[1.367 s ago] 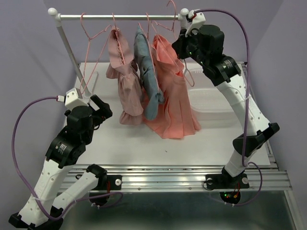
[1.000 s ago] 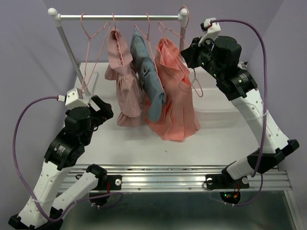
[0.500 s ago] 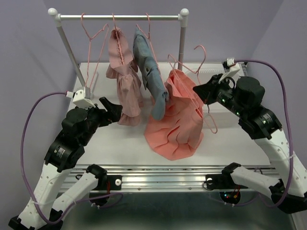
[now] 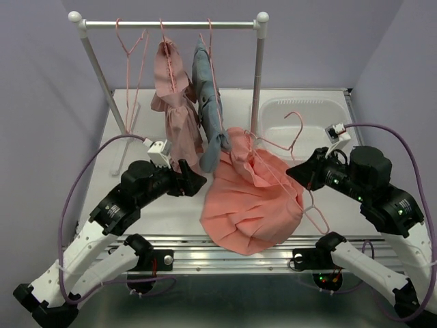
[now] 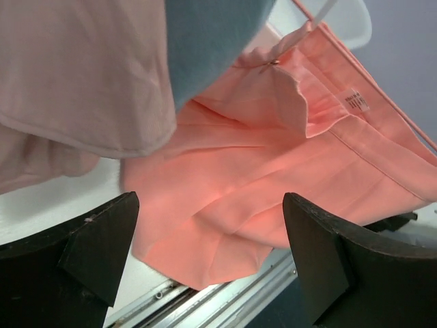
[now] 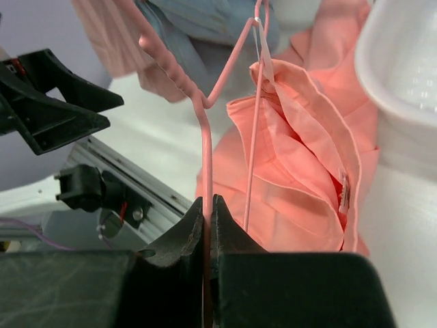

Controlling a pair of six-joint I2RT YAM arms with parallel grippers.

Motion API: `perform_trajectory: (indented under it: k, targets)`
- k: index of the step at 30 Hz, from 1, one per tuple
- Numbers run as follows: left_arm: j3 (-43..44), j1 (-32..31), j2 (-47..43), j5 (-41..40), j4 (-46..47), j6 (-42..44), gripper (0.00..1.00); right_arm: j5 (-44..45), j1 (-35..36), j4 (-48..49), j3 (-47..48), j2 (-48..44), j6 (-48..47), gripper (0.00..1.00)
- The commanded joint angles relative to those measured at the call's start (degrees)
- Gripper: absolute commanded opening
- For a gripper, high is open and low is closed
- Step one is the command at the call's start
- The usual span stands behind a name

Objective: Remove the skirt from the hanger

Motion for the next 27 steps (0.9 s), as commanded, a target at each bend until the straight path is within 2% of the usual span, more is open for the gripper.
perform_trajectory:
  k: [1,4,8,11,17,27]
  targets:
    - [-3.3,-6.5,1.1,1.1,6.5,-2.2,0.99,-2.6,0.5,-5.7,-2.2,-0.8,2.0,0.01]
    - [-5.0,-10.8,2.2,-1.4,9.1,-4.4,0.99,-5.2,0.5,-6.9,-3.7,-2.3,2.1,0.01]
    - [-5.4,-17.9,4.8,-4.9,13.7,-6.5,0.99,-13.9,0.5,-7.4,-6.5,-2.0,0.8,0.01]
    - [-4.1,-21.1,10.2,-9.2,16.1,-6.7,0.99,-17.8,0.5,-6.8,-8.6,-1.6,-0.9,0.01]
    - [-1.1,-23.7,18.3,-12.1,21.9,-5.9,0.98,-21.0,0.5,-3.5,-9.0,-1.7,-2.0,0.01]
    - [2.9,-24.5,27.5,-17.9,21.9,-3.5,0.81,-19.5,0.5,-2.6,-8.1,1.4,-2.6,0.01]
